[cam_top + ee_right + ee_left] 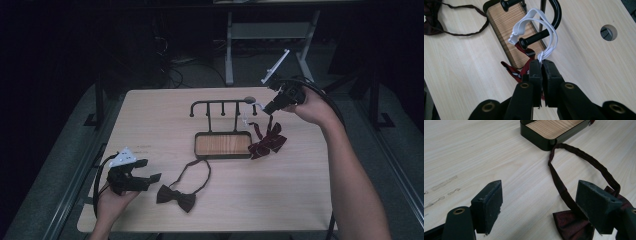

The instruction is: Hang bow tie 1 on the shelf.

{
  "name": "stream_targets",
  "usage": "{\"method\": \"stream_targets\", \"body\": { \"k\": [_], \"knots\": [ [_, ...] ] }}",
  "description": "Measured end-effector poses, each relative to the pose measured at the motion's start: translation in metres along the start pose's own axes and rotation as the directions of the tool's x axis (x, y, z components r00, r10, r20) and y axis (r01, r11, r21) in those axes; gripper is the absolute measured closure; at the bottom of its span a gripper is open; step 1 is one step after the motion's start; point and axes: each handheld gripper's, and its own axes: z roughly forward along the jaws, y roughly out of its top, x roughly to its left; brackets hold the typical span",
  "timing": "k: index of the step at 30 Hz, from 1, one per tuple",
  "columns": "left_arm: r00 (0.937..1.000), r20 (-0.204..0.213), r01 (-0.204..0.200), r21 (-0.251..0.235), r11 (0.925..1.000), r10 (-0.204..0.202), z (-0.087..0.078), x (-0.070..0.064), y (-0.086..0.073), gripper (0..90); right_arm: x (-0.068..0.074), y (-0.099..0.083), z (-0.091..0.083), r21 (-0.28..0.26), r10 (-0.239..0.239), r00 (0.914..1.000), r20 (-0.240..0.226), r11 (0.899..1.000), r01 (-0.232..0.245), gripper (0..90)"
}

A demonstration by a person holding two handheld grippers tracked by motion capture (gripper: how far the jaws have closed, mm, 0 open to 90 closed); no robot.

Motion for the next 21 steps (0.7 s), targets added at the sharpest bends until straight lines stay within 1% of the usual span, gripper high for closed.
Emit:
{"method": "stream_targets", "body": {
  "k": [3, 6, 7, 11, 12, 13, 17, 21],
  "knots": [
    [1.0000, 0.001, 0.004, -0.002, 1.0000, -0.004, 0.000, 0.000, 0.000, 21.6, -0.001, -0.002, 0.000, -0.007, 0.015, 0.9999, 0.002, 1.000, -0.015, 81.7],
    [1.0000, 0.002, -0.001, 0.004, 1.0000, 0.001, 0.001, 0.000, 0.000, 21.6, 0.000, -0.002, -0.001, -0.022, 0.011, 0.9999, 0.006, 1.000, -0.011, 81.3],
    [1.0000, 0.002, -0.004, 0.007, 1.0000, 0.004, 0.001, 0.000, 0.000, 21.6, 0.000, -0.003, -0.001, -0.024, 0.008, 1.0000, 0.000, 1.000, -0.008, 81.4],
    [1.0000, 0.002, -0.005, 0.007, 1.0000, 0.005, 0.001, 0.000, 0.000, 21.6, 0.001, -0.005, 0.000, -0.024, 0.001, 1.0000, -0.006, 1.000, -0.001, 80.4],
    [1.0000, 0.002, -0.006, 0.008, 0.9999, 0.006, 0.001, 0.000, 0.000, 21.6, 0.001, -0.007, 0.000, -0.026, 0.005, 0.9999, -0.014, 1.000, -0.006, 79.7],
    [1.0000, 0.002, -0.003, 0.007, 1.0000, 0.003, 0.002, 0.000, 0.000, 21.6, 0.001, -0.008, 0.000, -0.027, 0.001, 0.9998, -0.018, 1.000, -0.001, 79.3],
    [0.9999, 0.001, -0.011, 0.020, 0.9997, 0.011, 0.003, -0.001, 0.000, 21.6, 0.002, -0.013, 0.001, -0.036, -0.002, 0.9994, -0.034, 0.999, 0.001, 77.5],
    [0.9999, 0.000, -0.014, 0.020, 0.9997, 0.014, 0.004, -0.002, 0.000, 21.6, 0.002, -0.019, 0.002, -0.041, 0.004, 0.9984, -0.056, 0.999, -0.006, 74.9]
  ]
}}
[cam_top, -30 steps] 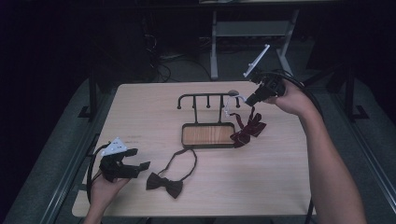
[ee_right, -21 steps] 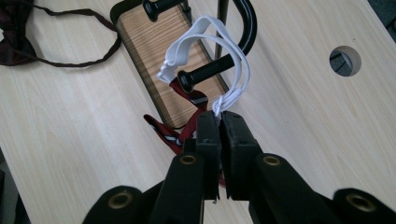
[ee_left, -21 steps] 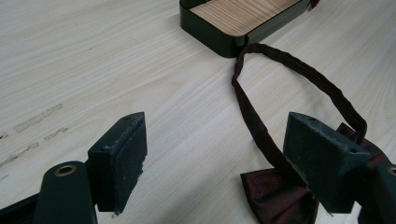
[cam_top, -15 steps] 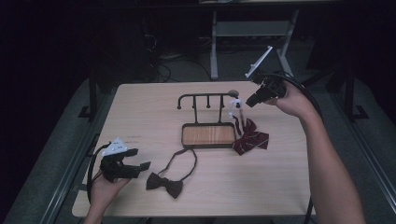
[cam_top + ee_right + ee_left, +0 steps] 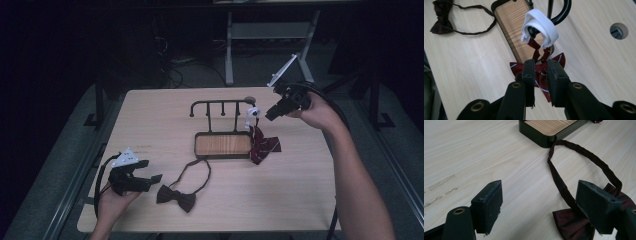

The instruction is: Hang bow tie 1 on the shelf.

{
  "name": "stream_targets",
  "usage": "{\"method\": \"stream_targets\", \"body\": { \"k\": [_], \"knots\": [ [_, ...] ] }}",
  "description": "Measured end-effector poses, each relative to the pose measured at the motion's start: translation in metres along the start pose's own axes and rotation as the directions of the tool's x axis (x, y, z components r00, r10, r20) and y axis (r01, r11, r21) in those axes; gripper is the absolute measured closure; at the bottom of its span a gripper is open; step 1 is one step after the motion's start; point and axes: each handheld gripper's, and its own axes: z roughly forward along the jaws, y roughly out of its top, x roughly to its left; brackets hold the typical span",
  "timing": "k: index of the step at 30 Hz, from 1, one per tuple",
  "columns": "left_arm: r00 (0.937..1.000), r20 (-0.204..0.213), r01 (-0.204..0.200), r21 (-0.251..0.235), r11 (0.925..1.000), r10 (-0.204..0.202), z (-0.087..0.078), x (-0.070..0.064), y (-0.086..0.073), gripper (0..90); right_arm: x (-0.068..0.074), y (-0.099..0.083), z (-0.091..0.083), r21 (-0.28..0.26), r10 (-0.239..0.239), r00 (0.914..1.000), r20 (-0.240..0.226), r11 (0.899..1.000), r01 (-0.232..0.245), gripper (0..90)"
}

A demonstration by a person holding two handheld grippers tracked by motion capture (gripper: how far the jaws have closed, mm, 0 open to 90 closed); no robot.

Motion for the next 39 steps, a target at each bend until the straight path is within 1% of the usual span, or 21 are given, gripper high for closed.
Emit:
{"method": "stream_targets", "body": {
  "k": [3, 6, 9, 13, 15, 17, 19, 23, 29, 36, 39],
  "knots": [
    [1.0000, -0.001, -0.003, 0.005, 1.0000, 0.003, 0.000, 0.000, 0.000, 21.6, 0.000, -0.004, 0.001, -0.008, 0.000, 1.0000, -0.006, 1.000, 0.000, 72.7],
    [1.0000, -0.001, -0.006, 0.008, 0.9999, 0.006, 0.001, 0.001, 0.000, 21.6, 0.003, -0.007, 0.002, -0.008, -0.015, 0.9996, -0.026, 1.000, 0.015, 70.0],
    [1.0000, 0.000, -0.005, 0.009, 0.9999, 0.005, 0.001, 0.000, 0.000, 21.6, 0.006, -0.008, 0.003, -0.012, -0.027, 0.9993, -0.027, 1.000, 0.026, 68.3],
    [0.9999, -0.001, -0.013, 0.014, 0.9998, 0.013, 0.001, 0.000, 0.000, 21.6, 0.009, -0.012, 0.004, -0.023, -0.030, 0.9988, -0.038, 0.999, 0.029, 65.6],
    [1.0000, 0.001, -0.009, 0.016, 0.9998, 0.009, 0.001, 0.000, 0.000, 21.6, 0.011, -0.015, 0.005, -0.024, -0.029, 0.9986, -0.044, 0.999, 0.028, 64.5],
    [0.9998, 0.000, -0.021, 0.019, 0.9996, 0.021, 0.002, 0.001, 0.000, 21.6, 0.012, -0.018, 0.007, -0.028, -0.032, 0.9984, -0.046, 0.999, 0.031, 63.4],
    [0.9998, 0.000, -0.020, 0.019, 0.9996, 0.020, 0.003, 0.001, 0.000, 21.6, 0.013, -0.021, 0.009, -0.033, -0.031, 0.9982, -0.052, 0.999, 0.029, 62.4],
    [0.9999, 0.002, -0.015, 0.019, 0.9997, 0.015, 0.003, 0.001, -0.001, 21.6, 0.015, -0.027, 0.013, -0.031, -0.034, 0.9978, -0.056, 0.999, 0.033, 60.2],
    [0.9998, 0.001, -0.021, 0.028, 0.9994, 0.021, 0.004, 0.001, -0.001, 21.7, 0.017, -0.039, 0.019, -0.032, -0.030, 0.9977, -0.061, 0.999, 0.028, 58.0],
    [0.9999, 0.001, -0.012, 0.025, 0.9996, 0.012, 0.005, 0.000, -0.001, 21.7, 0.021, -0.051, 0.025, -0.048, -0.025, 0.9978, -0.061, 0.999, 0.022, 55.3],
    [0.9998, 0.000, -0.017, 0.029, 0.9994, 0.017, 0.005, 0.000, -0.001, 21.8, 0.023, -0.055, 0.027, -0.055, -0.023, 0.9980, -0.058, 0.998, 0.019, 53.3]
  ]
}}
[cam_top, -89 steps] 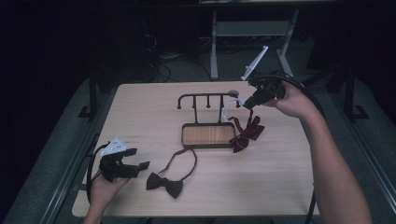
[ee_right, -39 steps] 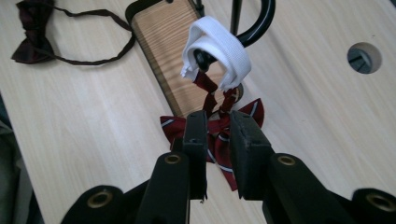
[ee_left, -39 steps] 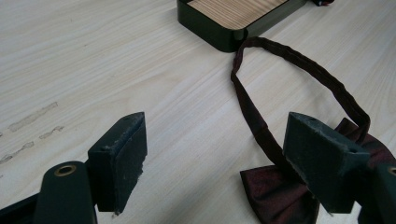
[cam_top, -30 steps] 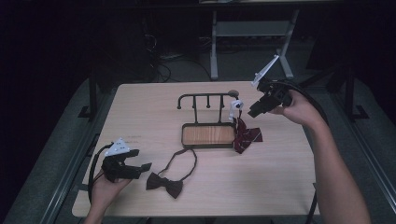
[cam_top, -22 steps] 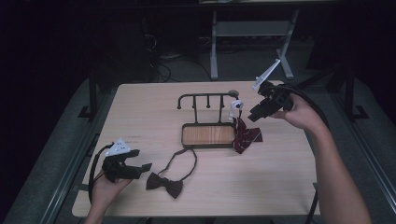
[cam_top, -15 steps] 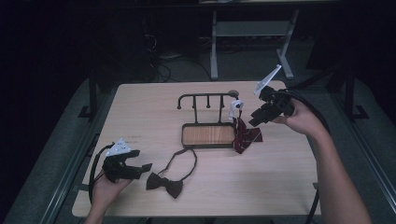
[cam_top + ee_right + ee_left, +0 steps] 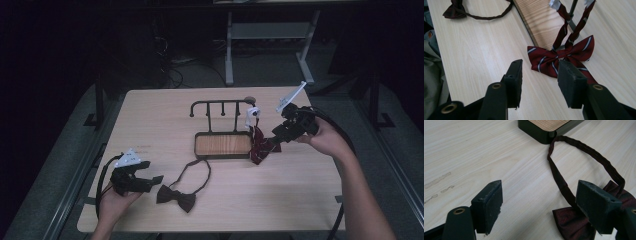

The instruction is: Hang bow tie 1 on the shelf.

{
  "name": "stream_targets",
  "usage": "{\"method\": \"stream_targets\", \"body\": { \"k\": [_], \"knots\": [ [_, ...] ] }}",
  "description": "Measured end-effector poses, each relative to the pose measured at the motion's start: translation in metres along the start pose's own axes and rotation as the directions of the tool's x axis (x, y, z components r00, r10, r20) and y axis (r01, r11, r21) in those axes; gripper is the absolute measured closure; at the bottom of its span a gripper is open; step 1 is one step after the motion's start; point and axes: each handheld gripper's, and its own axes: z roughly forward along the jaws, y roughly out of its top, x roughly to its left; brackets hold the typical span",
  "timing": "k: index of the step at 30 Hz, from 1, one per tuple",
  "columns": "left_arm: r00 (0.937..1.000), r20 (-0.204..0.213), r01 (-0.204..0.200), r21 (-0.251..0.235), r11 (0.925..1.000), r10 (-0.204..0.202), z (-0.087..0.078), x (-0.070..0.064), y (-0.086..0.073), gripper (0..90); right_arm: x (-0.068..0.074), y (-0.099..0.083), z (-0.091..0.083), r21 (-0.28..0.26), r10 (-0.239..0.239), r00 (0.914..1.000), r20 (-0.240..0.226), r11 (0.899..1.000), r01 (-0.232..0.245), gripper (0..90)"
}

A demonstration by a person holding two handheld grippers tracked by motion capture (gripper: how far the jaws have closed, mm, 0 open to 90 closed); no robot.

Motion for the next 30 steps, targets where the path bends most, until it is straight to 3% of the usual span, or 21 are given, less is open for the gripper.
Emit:
{"method": "stream_targets", "body": {
  "k": [9, 16, 30],
  "knots": [
    [1.0000, 0.003, -0.004, 0.005, 1.0000, 0.004, 0.000, 0.000, 0.000, 22.2, 0.005, -0.015, 0.009, -0.008, 0.017, 0.9998, 0.011, 1.000, -0.017, 46.8],
    [1.0000, 0.004, -0.006, 0.009, 0.9999, 0.006, 0.001, -0.001, 0.000, 22.2, 0.005, -0.034, 0.022, -0.014, 0.067, 0.9978, 0.004, 0.998, -0.067, 44.2],
    [1.0000, 0.003, -0.003, 0.007, 1.0000, 0.003, 0.002, -0.002, 0.000, 22.2, 0.011, -0.050, 0.030, -0.019, 0.076, 0.9971, 0.010, 0.997, -0.076, 41.3]
  ]
}}
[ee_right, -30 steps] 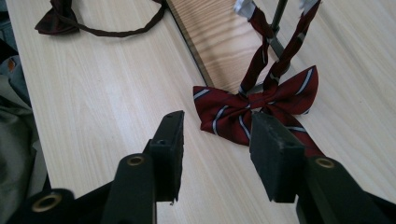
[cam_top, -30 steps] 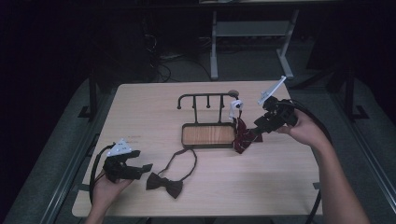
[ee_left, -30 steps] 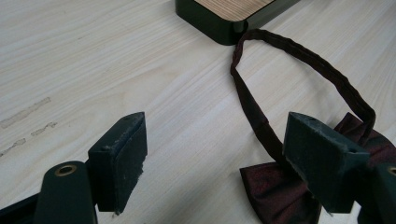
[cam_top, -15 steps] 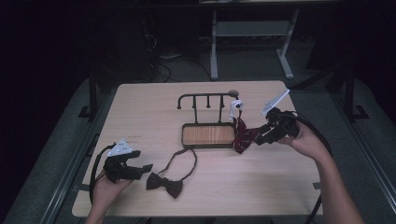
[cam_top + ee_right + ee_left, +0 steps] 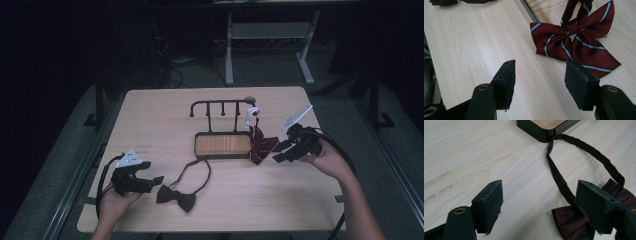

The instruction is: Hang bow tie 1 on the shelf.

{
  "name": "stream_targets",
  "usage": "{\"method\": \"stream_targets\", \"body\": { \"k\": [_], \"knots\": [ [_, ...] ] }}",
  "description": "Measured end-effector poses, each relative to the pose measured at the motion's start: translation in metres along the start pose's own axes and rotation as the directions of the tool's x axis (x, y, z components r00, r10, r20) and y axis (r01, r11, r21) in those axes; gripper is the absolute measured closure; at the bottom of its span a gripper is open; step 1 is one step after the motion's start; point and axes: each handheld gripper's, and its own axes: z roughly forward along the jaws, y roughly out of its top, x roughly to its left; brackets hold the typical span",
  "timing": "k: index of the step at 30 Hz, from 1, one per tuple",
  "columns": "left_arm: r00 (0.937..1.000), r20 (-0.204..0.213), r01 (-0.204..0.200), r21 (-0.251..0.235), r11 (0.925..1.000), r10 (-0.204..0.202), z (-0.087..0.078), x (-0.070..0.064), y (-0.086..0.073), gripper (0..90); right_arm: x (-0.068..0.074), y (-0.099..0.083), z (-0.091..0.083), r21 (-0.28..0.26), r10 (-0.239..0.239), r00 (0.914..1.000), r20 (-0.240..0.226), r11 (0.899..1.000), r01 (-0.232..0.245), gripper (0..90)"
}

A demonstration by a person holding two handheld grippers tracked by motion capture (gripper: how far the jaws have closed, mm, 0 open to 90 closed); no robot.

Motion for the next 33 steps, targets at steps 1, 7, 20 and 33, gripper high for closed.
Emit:
{"method": "stream_targets", "body": {
  "k": [1, 7, 20, 33],
  "knots": [
    [1.0000, 0.000, -0.001, 0.001, 1.0000, 0.001, 0.000, 0.000, 0.000, 22.1, 0.001, -0.001, 0.000, 0.005, 0.006, 1.0000, -0.001, 1.000, -0.006, 41.1],
    [0.9999, 0.002, -0.010, 0.007, 0.9999, 0.010, 0.001, 0.000, 0.000, 22.2, 0.001, -0.009, 0.004, 0.006, 0.017, 0.9999, -0.002, 1.000, -0.017, 40.8],
    [0.9999, 0.006, -0.015, 0.019, 0.9997, 0.015, 0.002, -0.002, 0.001, 22.4, 0.008, -0.020, 0.008, -0.005, 0.017, 0.9998, 0.006, 1.000, -0.017, 39.3],
    [0.9998, 0.005, -0.019, 0.022, 0.9996, 0.019, 0.003, -0.004, 0.004, 22.6, 0.016, -0.032, 0.015, -0.016, 0.022, 0.9998, 0.005, 1.000, -0.022, 38.1]
  ]
}}
